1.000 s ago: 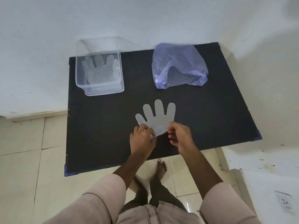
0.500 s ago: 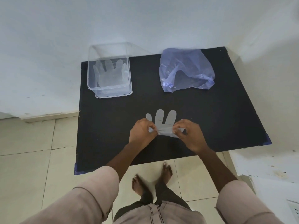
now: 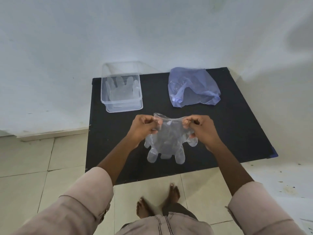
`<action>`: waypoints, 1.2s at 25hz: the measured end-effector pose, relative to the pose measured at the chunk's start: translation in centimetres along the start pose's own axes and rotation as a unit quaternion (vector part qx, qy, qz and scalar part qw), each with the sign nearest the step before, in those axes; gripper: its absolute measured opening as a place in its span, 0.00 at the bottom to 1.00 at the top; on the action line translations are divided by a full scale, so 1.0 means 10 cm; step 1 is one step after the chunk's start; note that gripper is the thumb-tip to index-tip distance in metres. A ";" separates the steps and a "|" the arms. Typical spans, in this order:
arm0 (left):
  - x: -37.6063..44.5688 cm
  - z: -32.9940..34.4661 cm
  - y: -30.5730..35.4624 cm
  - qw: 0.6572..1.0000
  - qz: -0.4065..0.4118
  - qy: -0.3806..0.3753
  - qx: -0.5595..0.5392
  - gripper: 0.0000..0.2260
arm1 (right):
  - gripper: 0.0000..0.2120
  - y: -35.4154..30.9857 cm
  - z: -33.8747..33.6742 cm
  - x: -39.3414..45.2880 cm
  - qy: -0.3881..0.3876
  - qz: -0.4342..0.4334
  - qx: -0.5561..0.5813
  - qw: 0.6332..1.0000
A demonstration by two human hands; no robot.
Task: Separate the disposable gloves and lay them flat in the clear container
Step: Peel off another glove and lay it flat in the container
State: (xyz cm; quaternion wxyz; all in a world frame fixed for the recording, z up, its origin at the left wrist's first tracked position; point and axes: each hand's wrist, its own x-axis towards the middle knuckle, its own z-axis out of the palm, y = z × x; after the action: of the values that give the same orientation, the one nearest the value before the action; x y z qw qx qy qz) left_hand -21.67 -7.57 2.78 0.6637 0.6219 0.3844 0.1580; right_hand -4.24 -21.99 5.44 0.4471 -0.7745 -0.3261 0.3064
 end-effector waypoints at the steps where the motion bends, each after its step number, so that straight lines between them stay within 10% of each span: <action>1: -0.02 -0.05 0.04 1.000 0.005 -0.011 -0.016 0.06 | 0.07 -0.05 0.04 0.00 -0.005 0.005 0.018 1.000; 19: 0.74 -1.33 0.65 0.984 -0.016 0.143 -0.106 0.05 | 0.08 -1.12 0.94 1.46 -0.122 0.071 0.216 0.966; 30: 2.26 -2.31 1.50 0.947 0.021 0.296 -0.122 0.03 | 0.12 -2.09 1.68 3.37 -0.057 -0.080 0.113 0.989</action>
State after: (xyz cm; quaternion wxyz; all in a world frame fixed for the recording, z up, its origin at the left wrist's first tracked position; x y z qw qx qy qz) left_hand -19.18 26.92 11.45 0.5878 0.4692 0.5281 0.3943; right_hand -1.74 20.62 11.01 0.5355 -0.6719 -0.3748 0.3483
